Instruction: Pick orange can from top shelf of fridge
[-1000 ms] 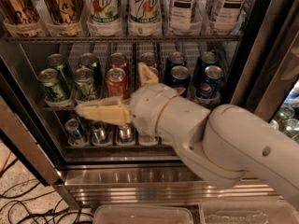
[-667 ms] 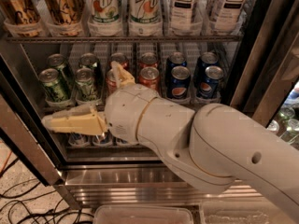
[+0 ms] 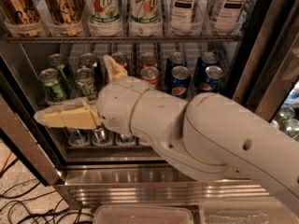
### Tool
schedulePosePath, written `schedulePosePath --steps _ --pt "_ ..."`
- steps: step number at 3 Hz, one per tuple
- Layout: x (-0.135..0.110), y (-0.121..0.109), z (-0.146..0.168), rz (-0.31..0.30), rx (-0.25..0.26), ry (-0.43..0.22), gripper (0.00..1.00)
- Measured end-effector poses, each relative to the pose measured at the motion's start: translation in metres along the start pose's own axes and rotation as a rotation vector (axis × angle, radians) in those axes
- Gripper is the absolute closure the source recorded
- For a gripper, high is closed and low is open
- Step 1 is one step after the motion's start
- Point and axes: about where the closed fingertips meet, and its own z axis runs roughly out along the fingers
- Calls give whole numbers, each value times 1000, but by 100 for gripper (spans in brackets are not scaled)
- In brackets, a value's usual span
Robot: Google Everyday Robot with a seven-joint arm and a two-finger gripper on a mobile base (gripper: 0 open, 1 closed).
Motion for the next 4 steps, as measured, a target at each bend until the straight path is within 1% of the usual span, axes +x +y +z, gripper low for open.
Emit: schedulePosePath --steps 1,2,3,4 --pt "-28 9 32 -51 -44 -51 0" --pt "-50 20 62 -66 -80 -98 0" --pt "-54 22 82 -15 -50 -126 0" --pt "-55 23 82 -15 -52 -126 0"
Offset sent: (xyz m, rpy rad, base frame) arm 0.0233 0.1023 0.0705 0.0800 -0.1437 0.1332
